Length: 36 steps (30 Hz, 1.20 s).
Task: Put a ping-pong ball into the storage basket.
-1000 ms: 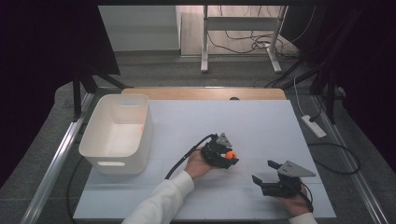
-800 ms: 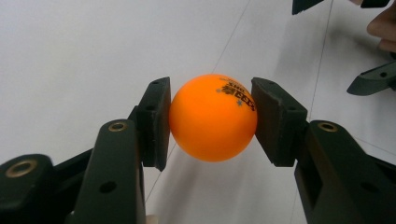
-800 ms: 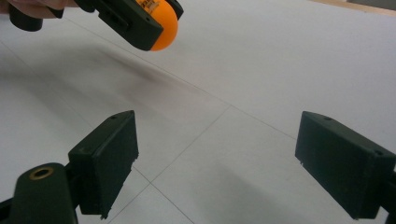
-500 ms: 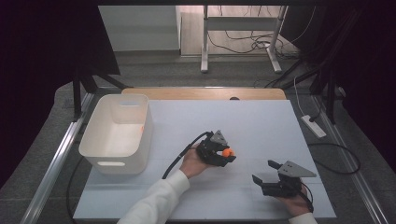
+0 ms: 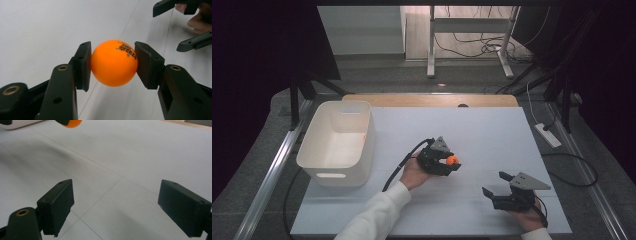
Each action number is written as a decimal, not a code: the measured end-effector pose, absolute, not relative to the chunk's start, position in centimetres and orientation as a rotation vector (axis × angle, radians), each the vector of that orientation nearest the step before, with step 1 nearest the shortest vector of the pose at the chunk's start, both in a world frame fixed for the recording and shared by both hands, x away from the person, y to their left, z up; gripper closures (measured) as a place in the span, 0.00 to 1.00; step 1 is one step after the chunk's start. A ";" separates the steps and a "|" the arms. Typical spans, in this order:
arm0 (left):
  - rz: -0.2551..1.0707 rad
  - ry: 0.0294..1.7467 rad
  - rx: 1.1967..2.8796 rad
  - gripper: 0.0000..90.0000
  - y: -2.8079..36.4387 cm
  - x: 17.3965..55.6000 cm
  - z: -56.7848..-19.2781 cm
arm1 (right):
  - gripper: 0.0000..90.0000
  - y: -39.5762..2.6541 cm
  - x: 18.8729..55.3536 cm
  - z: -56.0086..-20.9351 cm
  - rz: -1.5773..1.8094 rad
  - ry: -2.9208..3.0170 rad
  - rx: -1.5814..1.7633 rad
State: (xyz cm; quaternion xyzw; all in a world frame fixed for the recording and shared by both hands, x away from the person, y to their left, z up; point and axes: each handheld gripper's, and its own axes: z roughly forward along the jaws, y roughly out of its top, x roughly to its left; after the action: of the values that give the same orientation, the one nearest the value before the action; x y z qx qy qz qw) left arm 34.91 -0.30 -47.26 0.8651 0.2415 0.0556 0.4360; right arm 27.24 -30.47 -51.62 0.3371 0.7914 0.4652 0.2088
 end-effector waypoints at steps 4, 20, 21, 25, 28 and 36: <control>0.149 0.610 2.132 0.56 0.2 34.8 -46.8 | 0.14 -30.5 27.2 -51.6 1.293 2.201 0.938; 0.179 0.598 2.087 0.56 1.3 34.2 -45.5 | 0.14 -30.5 27.2 -51.6 1.302 2.201 0.936; 0.187 0.595 2.085 0.56 1.5 34.2 -45.2 | 0.14 -30.5 27.2 -51.5 1.303 2.200 0.937; 0.191 0.596 2.073 0.56 1.9 34.1 -44.8 | 0.14 -30.5 27.2 -51.6 1.301 2.201 0.937; 0.203 0.603 2.062 0.56 2.1 34.0 -44.4 | 0.14 -30.5 27.2 -51.6 1.299 2.204 0.937; 0.215 0.611 2.038 0.56 2.7 34.0 -43.5 | 0.14 -30.4 27.2 -51.6 1.299 2.204 0.935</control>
State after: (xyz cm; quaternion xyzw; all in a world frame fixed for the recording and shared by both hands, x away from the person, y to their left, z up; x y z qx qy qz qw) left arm 34.02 2.73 -43.55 0.8357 0.2506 0.0880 0.4806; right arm 27.22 -30.44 -51.59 0.3358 0.7916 0.4664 0.2073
